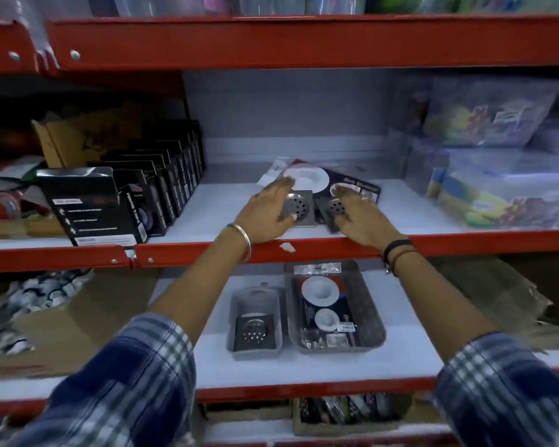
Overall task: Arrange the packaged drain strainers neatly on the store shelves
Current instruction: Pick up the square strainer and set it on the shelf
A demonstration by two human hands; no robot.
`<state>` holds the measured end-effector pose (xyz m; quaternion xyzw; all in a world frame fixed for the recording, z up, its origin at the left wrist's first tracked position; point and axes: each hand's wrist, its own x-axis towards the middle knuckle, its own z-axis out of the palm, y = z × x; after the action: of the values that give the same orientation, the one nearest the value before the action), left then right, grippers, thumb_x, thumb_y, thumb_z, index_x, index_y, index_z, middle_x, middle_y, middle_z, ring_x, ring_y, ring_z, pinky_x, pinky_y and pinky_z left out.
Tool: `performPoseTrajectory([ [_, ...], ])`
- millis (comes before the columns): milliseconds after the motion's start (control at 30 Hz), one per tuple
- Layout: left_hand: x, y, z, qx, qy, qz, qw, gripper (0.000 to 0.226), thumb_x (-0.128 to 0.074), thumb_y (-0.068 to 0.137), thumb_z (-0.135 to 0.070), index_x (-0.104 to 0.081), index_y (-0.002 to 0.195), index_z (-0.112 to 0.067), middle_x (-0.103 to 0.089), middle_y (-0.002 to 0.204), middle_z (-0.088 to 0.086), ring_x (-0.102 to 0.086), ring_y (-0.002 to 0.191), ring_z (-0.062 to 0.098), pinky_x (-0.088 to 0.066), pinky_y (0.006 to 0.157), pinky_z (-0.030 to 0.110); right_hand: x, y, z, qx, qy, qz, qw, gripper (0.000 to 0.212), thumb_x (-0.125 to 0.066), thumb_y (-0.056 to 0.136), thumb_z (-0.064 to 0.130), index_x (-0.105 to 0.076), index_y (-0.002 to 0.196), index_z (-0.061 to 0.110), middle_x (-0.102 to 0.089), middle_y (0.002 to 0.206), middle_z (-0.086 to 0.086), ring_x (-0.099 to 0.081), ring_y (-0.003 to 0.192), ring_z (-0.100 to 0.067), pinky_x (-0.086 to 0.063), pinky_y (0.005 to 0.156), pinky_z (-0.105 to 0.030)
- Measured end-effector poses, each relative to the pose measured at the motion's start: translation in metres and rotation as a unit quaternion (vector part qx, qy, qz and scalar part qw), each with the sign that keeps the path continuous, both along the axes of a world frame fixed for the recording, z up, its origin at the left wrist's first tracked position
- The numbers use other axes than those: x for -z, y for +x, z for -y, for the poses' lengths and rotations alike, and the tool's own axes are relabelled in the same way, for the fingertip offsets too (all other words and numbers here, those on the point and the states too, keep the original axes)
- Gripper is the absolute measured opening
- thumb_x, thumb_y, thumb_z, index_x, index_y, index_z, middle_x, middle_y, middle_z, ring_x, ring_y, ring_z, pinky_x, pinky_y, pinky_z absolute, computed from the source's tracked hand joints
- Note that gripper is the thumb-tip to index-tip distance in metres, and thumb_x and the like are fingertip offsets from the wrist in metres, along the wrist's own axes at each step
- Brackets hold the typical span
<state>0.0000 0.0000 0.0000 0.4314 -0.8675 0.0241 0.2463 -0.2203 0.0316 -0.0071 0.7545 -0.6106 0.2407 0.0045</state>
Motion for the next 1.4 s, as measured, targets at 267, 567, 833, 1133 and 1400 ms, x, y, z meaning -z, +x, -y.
performPoseTrajectory([
  [267,0.002,-0.008,0.059,-0.01,0.219,0.169,0.961,0.096,-0.068,0.077,-0.048,-0.009,0.149,-0.022,-0.009,0.159,0.003,-0.014,0.145,0.026,-0.019,0.119,0.042,-0.013,-0.052,0.061,-0.074,0.279,-0.098,0.952,0.096,-0.071,0.078,0.029,-0.007,0.149,0.024,-0.004,0.161,-0.001,-0.01,0.147,-0.023,-0.013,0.119,-0.038],
  [567,0.0,0.002,0.085,0.028,0.276,0.169,0.946,0.098,-0.068,0.056,-0.063,-0.029,0.139,-0.032,-0.044,0.134,0.002,-0.043,0.122,0.022,-0.039,0.106,0.046,-0.014,-0.061,0.081,-0.124,0.189,-0.114,0.967,0.09,-0.079,0.063,0.047,-0.037,0.139,0.021,-0.04,0.135,-0.001,-0.041,0.123,-0.021,-0.037,0.108,-0.037],
  [833,-0.017,0.052,0.088,0.004,0.264,0.137,0.955,0.083,-0.08,0.061,-0.047,-0.042,0.131,-0.025,-0.046,0.123,0.003,-0.045,0.115,0.021,-0.042,0.101,0.038,-0.026,-0.024,0.075,-0.125,0.116,-0.016,0.985,0.08,-0.072,0.059,0.055,-0.049,0.129,0.022,-0.043,0.114,0.004,-0.045,0.109,-0.018,-0.041,0.094,-0.031],
  [1133,-0.002,0.097,0.087,-0.02,0.379,0.099,0.92,0.109,-0.081,0.062,-0.044,-0.016,0.147,-0.024,-0.024,0.153,-0.002,-0.027,0.14,0.019,-0.024,0.116,0.032,-0.03,0.084,0.091,-0.188,0.185,-0.022,0.964,0.072,-0.076,0.066,0.051,-0.052,0.126,0.018,-0.047,0.12,-0.002,-0.048,0.111,-0.02,-0.043,0.101,-0.038],
  [1400,0.001,0.114,0.092,-0.031,0.419,0.031,0.907,0.108,-0.08,0.071,-0.028,-0.005,0.149,-0.02,-0.01,0.159,-0.005,-0.016,0.144,0.014,-0.017,0.118,0.028,-0.005,0.138,0.117,-0.188,0.234,-0.083,0.95,0.059,-0.074,0.067,0.052,-0.056,0.113,0.021,-0.045,0.112,-0.002,-0.051,0.101,-0.02,-0.046,0.083,-0.029],
])
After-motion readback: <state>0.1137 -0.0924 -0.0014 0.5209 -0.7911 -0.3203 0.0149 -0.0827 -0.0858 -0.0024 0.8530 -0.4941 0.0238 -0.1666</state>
